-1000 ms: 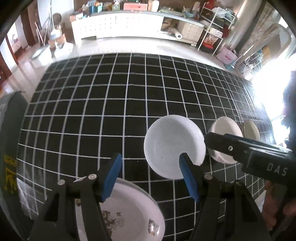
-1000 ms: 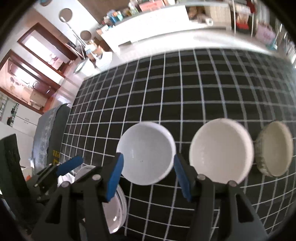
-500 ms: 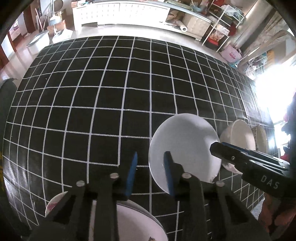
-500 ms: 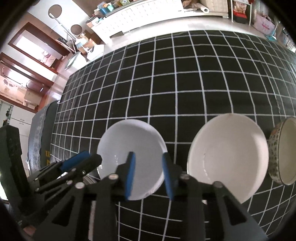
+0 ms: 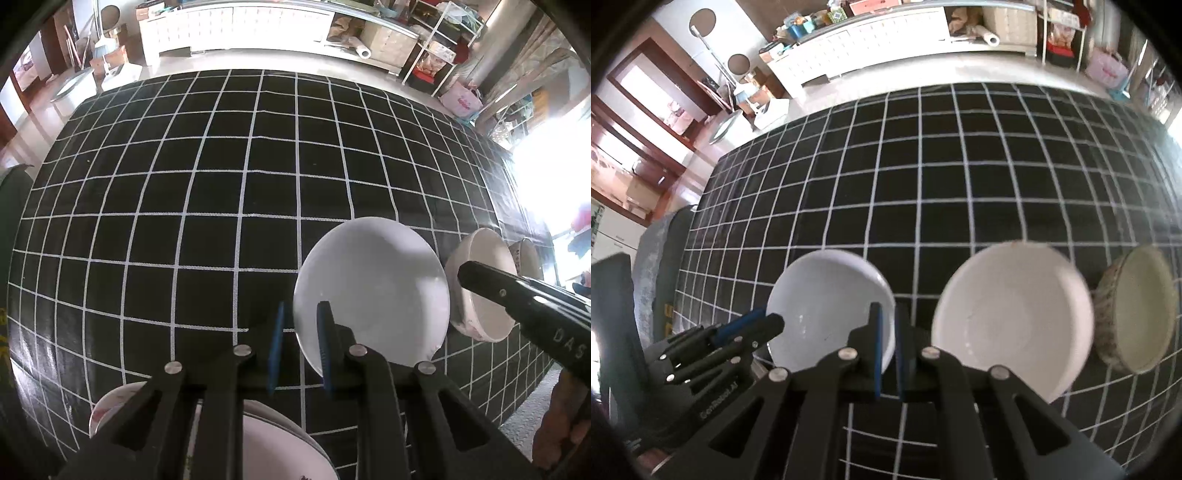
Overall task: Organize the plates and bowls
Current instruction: 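Lift the plain white bowl with both tools toward the plate stack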
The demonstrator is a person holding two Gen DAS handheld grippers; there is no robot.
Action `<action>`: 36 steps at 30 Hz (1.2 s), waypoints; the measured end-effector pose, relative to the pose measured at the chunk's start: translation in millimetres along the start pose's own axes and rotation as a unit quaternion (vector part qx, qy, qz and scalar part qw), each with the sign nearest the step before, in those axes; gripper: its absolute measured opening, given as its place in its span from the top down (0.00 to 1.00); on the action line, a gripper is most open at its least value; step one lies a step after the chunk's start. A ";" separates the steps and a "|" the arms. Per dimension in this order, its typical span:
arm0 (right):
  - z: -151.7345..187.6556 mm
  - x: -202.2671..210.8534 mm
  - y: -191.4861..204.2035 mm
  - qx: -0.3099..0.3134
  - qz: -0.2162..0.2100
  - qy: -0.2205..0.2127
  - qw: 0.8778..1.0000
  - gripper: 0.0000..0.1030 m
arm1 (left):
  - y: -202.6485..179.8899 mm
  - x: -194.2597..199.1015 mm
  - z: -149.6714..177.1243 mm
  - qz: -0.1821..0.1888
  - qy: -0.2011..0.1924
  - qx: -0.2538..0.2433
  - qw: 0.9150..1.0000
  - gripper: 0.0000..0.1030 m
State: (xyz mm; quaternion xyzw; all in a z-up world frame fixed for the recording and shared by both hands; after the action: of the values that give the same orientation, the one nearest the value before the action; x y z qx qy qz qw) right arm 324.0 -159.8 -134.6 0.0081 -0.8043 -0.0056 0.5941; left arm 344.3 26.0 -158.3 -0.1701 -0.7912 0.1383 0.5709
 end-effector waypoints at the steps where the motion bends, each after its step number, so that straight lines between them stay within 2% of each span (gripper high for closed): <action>1: 0.0 -1.4 2.2 0.004 0.002 0.000 1.000 0.92 | 0.7 -0.6 -0.7 0.000 0.000 0.000 1.000 0.84; 5: 0.4 -14.2 6.5 0.011 0.014 0.015 1.000 0.92 | 1.2 -3.3 -1.5 -0.001 0.004 -0.001 1.000 0.84; 10: 5.0 -31.9 4.4 0.000 -0.007 0.043 0.999 0.92 | 5.4 -8.3 0.4 -0.002 0.007 0.003 1.000 0.84; 15: 11.8 -34.6 7.7 0.005 -0.003 0.037 0.999 0.92 | 0.7 -12.8 8.2 0.004 0.015 -0.009 1.000 0.92; 20: 19.4 -31.5 5.3 -0.007 0.001 0.033 0.999 0.92 | -7.9 -11.4 16.7 -0.003 0.015 -0.016 1.000 0.93; 28: 53.1 -6.9 -9.6 -0.036 0.014 0.012 0.999 0.92 | -36.6 -1.9 51.1 -0.003 0.027 -0.032 0.999 0.93; 36: 106.9 16.5 -37.3 -0.086 0.005 0.009 0.996 0.92 | -64.6 9.1 89.2 -0.001 0.029 -0.044 0.999 0.92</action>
State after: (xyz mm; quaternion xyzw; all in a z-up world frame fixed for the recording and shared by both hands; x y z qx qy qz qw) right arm 217.2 -197.5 -151.0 -0.0473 -0.7956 -0.0719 0.5997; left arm 249.8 -30.7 -151.5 -0.1979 -0.7799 0.0973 0.5857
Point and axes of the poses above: each gripper's, at about its wrist camera, not at the fingertips, and x roughly against the way its jaws point, y to its left, z to its underside, the point moved 1 cm from there along -x, roughly the way its jaws point, and after that the axes turned 14 degrees about z, right-handed, at the moved point
